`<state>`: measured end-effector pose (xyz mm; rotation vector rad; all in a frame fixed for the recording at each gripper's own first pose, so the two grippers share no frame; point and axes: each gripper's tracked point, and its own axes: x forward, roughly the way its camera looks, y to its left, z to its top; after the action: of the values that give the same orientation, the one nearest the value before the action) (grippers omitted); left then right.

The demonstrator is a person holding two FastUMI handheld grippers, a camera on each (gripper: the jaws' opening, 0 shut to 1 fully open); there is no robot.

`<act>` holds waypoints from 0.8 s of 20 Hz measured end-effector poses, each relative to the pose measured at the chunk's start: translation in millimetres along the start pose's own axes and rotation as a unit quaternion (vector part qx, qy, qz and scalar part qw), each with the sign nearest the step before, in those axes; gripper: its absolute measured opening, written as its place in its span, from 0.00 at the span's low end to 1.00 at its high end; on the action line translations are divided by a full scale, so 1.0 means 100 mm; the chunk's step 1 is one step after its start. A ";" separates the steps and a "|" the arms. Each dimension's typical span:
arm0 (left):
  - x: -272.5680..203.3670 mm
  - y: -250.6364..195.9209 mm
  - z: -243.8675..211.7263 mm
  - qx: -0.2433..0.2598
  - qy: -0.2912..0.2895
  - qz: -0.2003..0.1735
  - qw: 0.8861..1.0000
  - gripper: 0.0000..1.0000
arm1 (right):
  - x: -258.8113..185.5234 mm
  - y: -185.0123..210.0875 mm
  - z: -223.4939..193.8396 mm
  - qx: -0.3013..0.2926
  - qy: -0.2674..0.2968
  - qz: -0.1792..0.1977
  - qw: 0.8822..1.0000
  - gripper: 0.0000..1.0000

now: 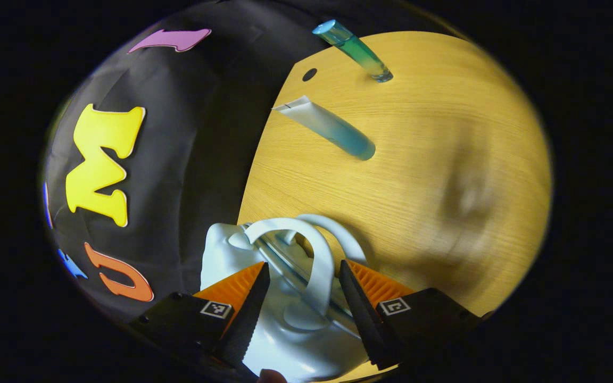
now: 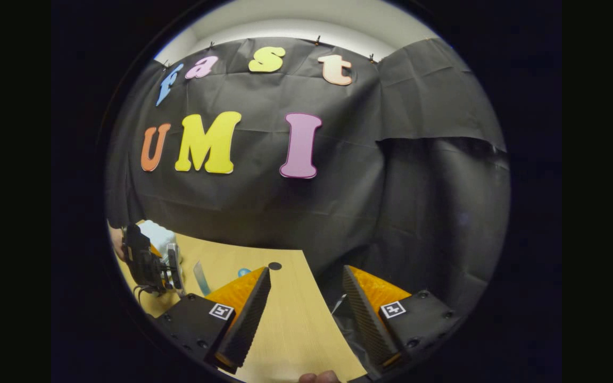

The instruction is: First open the suitcase, pack the skin care products into it, and then close the suitcase.

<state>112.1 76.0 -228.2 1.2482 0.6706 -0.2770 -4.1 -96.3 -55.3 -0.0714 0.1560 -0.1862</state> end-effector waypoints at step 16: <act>-0.73 1.25 -0.23 -0.103 -0.081 0.163 0.978 0.07 | -0.06 0.39 0.02 0.008 0.006 0.033 0.999 0.81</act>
<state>115.1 125.3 -90.5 1.1022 0.3367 -0.0351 -2.8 -57.2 -56.2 -0.0494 0.1689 -0.1229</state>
